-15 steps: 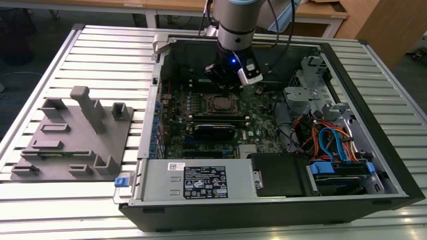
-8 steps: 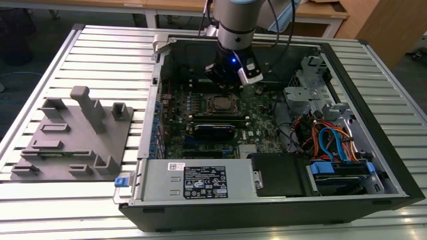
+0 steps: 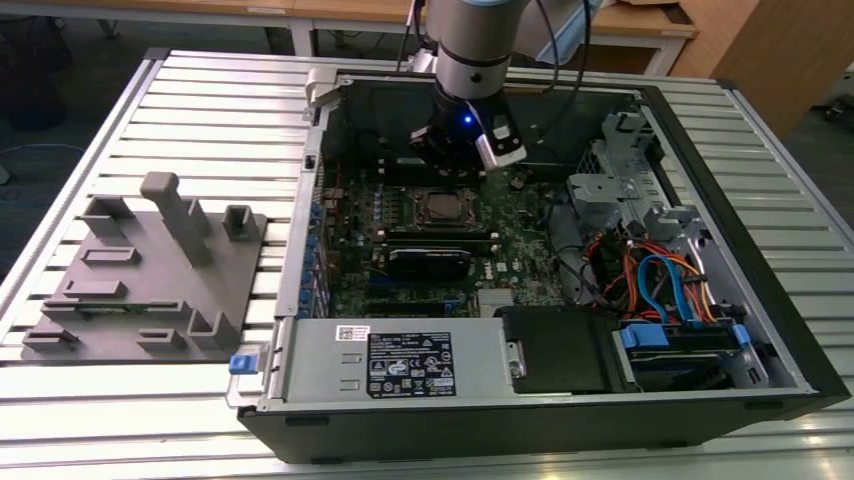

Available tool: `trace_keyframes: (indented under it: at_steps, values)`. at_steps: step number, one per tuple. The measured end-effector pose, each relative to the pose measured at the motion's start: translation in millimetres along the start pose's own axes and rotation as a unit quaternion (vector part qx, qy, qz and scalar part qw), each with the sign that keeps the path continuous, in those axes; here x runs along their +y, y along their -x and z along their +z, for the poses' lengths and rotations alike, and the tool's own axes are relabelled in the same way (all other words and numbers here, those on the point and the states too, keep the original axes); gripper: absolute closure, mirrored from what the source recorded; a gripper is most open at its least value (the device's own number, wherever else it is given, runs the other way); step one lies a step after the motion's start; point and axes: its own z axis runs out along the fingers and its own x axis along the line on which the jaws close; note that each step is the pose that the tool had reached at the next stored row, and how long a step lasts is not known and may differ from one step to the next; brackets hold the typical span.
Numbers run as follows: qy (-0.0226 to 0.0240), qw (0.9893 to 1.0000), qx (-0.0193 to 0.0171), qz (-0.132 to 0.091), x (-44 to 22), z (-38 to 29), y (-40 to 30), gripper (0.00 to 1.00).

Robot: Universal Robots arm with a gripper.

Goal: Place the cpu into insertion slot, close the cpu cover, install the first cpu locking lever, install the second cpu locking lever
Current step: 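Install the first cpu locking lever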

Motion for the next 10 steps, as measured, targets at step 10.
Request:
trace_keyframes:
  at_steps: [10]
  values:
    - [-0.0013,1.0000,0.0000,0.000,-0.1,0.7,0.2,0.90]
